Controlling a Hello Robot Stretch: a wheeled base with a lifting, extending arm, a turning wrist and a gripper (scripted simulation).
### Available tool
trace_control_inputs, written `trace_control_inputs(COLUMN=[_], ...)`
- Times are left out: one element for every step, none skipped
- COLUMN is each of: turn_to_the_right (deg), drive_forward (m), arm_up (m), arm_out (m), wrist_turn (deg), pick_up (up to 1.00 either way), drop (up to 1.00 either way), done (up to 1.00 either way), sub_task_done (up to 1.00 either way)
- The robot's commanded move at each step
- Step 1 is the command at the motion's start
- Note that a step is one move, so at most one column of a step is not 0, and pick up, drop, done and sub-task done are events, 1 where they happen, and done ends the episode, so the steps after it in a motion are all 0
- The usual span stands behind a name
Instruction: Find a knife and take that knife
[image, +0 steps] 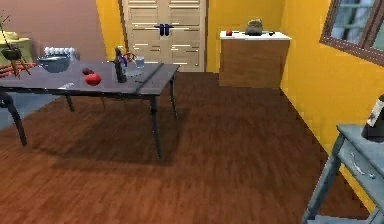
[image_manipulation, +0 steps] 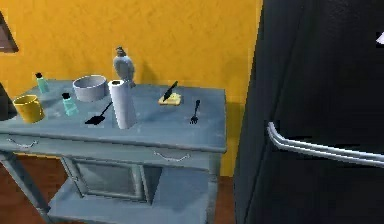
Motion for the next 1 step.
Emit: trace_control_inputs(turn_to_the_right=[-3.0], drive_forward=[0.0], arm_up=[0.0], arm_out=[0.0], wrist_turn=[0.0], pick_up=[0.0], drop=[0.0], done=[0.0], sub_task_done=[0.0])
